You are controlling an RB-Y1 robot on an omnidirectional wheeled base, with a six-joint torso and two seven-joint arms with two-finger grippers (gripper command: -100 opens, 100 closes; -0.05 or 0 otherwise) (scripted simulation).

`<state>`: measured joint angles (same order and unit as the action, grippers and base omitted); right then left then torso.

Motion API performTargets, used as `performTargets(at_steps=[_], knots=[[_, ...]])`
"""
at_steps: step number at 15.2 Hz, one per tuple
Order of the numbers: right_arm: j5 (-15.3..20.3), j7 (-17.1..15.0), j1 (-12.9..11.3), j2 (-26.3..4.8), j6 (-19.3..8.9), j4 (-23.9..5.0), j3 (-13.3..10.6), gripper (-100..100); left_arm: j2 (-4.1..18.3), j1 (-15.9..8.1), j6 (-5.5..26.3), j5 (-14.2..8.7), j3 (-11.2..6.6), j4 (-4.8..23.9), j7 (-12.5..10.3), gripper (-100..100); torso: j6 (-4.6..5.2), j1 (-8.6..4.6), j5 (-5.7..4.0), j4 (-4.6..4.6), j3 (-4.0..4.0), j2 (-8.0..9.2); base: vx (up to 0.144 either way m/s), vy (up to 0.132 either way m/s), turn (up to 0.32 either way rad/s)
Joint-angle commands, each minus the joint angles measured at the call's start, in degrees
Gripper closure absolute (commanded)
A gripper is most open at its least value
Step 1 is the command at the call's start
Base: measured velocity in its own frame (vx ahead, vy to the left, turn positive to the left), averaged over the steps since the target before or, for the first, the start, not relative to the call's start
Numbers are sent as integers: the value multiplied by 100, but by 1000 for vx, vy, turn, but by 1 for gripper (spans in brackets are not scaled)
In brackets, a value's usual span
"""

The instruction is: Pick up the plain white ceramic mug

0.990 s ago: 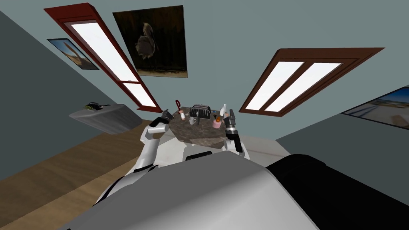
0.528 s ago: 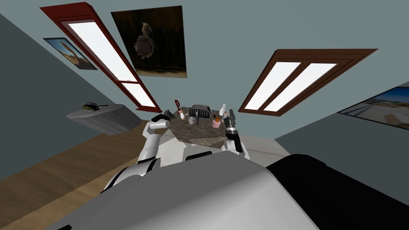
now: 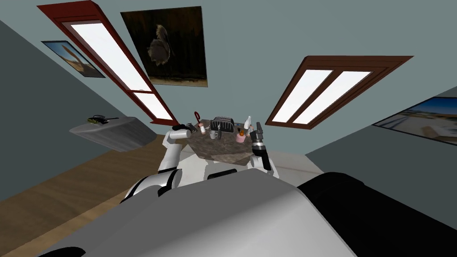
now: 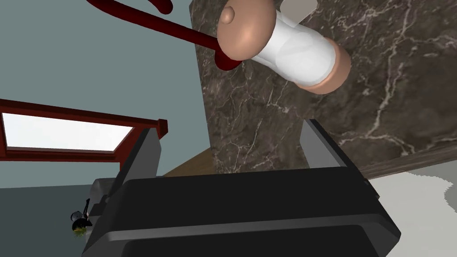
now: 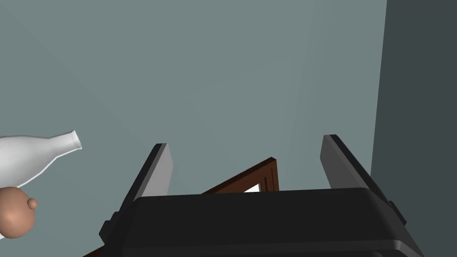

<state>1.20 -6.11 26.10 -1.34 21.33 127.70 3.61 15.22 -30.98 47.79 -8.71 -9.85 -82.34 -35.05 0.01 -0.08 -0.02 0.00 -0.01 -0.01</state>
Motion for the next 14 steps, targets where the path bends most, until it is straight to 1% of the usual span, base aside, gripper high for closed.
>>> performTargets(at_steps=[1, 2, 3, 4, 6, 7, 8, 9, 10, 11, 12, 13, 14], knots=[[0, 0, 0, 0, 0, 0, 0, 0, -2, -278, 286, -25, -38, 269, -129, -100, 0, 0, 0, 0, 0, 0, -3, -20, -31], [0, 0, 0, 0, 0, 0, 0, 0, -2, -278, 404, -25, -38, 269, -129, -100, 0, -1, -1, 0, 0, -1, 2, -14, -9], [0, 0, 0, 0, 0, 0, 0, 0, -2, -278, 411, -25, -38, 269, -129, -100, -1, -1, 0, 0, -1, -1, 3, -8, 3], [0, 0, 0, 0, 0, 0, 0, 0, -22, -538, 619, -47, -86, 528, -290, -100, -2, 2, 1, -1, -1, -1, 6, -14, -22], [0, 0, 0, 0, 0, 0, 0, 0, -22, -577, 787, -47, -86, 565, -290, -100, 0, 0, 0, -1, -2, -4, 7, -14, -23], [0, 0, 0, 0, 0, 0, 0, 0, -47, -804, 932, -68, -134, 804, -447, -100, -2, 1, 0, -1, -2, -3, 7, -18, -29], [0, 0, 0, 0, 0, 0, 0, 0, -47, -865, 1042, -68, -134, 859, -447, -100, 0, -1, 0, -1, -2, -4, 10, -20, -33], [0, 0, 0, 0, 0, 0, 0, 0, -47, -865, 1154, -68, -134, 859, -447, -100, 0, -2, -1, -1, -3, -5, 7, -14, -13], [0, 0, 0, 0, 0, 0, 0, 0, -47, -865, 1154, -68, -134, 859, -447, -100, -1, -1, 0, -1, -2, -4, 4, -8, 2], [0, 0, 0, 0, 0, 0, 0, 0, -74, -1136, 1364, -86, -181, 1133, -600, -100, -2, 2, 1, -1, -2, -3, 11, -14, -20], [0, 0, 0, 0, 0, 0, 0, 0, -74, -1140, 1478, -86, -181, 1151, -600, -100, 0, 0, 0, -1, -2, -4, 17, -15, -32], [0, 0, 0, 0, 0, 0, 0, 0, -74, -1140, 1510, -86, -181, 1151, -600, -100, -1, 0, 0, -1, -3, -6, 14, -11, -16], [0, 0, 0, 0, 0, 0, 0, 0, -104, -1386, 1696, -102, -226, 1387, -748, -100, -2, 1, 0, -2, -3, -6, 18, -17, -29]])
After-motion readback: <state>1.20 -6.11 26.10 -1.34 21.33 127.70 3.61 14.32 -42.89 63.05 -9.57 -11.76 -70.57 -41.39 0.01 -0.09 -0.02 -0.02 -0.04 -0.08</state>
